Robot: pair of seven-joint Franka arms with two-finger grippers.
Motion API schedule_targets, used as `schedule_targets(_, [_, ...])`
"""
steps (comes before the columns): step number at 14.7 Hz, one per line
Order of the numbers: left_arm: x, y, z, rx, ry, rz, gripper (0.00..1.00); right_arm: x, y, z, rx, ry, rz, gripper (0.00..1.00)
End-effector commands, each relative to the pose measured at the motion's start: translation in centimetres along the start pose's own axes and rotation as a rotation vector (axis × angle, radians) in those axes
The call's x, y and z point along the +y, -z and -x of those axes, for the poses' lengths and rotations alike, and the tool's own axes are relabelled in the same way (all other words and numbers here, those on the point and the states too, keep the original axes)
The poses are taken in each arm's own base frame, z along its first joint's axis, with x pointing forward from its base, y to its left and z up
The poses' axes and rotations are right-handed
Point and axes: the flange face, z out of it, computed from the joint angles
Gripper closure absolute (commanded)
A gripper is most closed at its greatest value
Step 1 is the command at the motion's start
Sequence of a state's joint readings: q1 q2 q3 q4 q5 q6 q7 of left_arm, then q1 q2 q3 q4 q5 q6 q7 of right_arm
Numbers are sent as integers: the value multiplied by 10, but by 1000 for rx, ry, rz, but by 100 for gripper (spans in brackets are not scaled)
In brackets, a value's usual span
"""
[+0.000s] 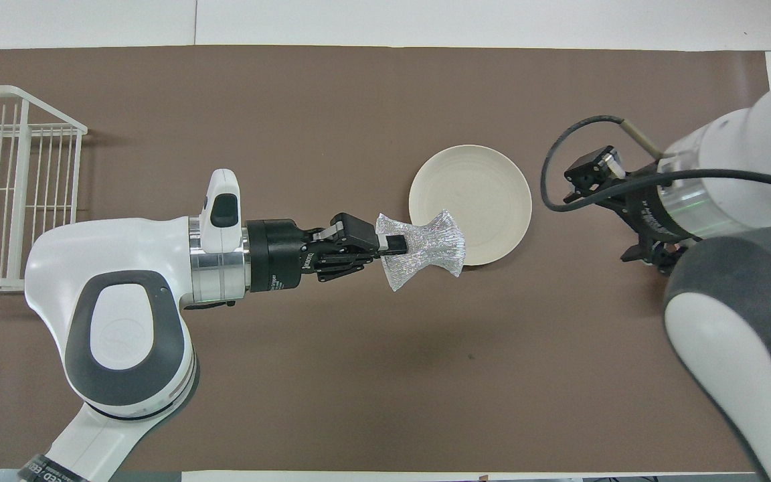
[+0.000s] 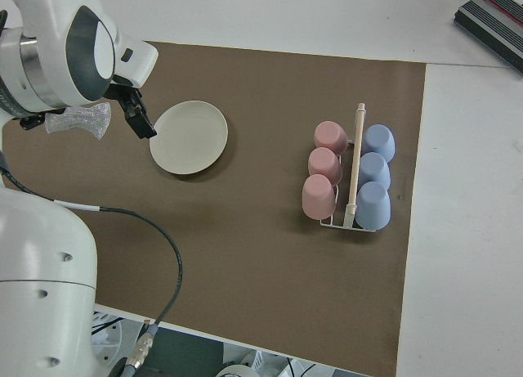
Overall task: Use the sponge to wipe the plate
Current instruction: 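Withdraw the right gripper to rest while the left gripper holds the sponge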
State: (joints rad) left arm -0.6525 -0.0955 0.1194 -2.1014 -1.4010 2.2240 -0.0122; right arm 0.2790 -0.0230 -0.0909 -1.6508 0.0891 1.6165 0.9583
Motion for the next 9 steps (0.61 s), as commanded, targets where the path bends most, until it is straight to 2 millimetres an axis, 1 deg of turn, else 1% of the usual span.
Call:
schedule_targets(1, [-12,25,-11,45,22,-77,100,26,1,-27,-2,184,4,0])
schedule_targets(2, [-17,27,-14,54,23,-134,100,37,2,-40,-1,251,4,0])
schedule_targets(3, [-23,40,-25,83,16,-184,100,49,2,-54,-3,346,4,0])
schedule_targets(4, [-28,56,-35,106,16,-209,100,58,3,-65,5,450,7,0])
schedule_targets(6, [-43,81,-53,118,-4,-307,100,66,3,-76,31,588,44,0])
schedule_targets(8, [-58,105,-65,119,-30,-434,100,70,3,-80,43,641,70,0])
schedule_targets(9, [-68,107,-69,124,-58,-548,100,72,3,-83,44,668,75,0])
